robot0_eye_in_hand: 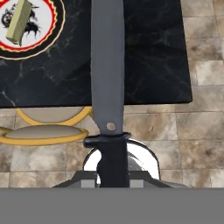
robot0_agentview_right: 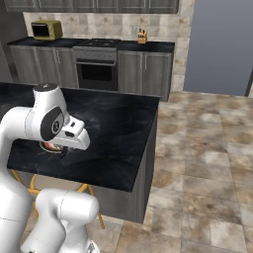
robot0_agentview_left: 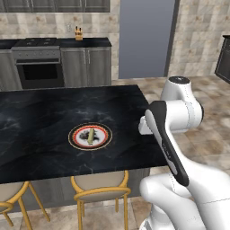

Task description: Retrieve the butter from the fridge and place it on a plate on the dining table. Then retrieve the butter knife by the fridge and place it near the plate.

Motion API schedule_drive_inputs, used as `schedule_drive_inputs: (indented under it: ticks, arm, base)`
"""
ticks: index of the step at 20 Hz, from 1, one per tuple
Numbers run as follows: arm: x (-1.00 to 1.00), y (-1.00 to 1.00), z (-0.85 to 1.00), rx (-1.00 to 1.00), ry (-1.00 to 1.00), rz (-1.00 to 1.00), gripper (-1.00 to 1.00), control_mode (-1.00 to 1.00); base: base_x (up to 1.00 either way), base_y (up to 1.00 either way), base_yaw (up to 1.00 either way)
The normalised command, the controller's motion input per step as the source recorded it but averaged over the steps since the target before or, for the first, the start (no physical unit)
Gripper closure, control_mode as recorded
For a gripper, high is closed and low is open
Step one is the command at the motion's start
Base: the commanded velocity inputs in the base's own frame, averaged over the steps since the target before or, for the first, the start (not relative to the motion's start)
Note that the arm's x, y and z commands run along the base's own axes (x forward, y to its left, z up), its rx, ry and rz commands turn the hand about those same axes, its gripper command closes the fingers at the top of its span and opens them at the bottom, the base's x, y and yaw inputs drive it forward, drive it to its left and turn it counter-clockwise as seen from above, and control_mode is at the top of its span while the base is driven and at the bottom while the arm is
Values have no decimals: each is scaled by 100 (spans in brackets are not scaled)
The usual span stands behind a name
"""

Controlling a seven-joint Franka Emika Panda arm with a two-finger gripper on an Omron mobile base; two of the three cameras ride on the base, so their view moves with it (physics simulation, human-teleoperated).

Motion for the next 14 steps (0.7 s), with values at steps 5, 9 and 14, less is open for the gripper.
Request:
schedule_drive_inputs:
  ticks: [5, 9, 14]
  arm:
    - [35, 0, 0, 0, 0, 0, 100, -100]
    - [81, 0, -4, 0, 0, 2, 100, -100]
    - [91, 7, -19, 0, -4, 0, 100, -100]
  base:
    - [14, 0, 0]
    - [0, 0, 0]
    - [0, 0, 0]
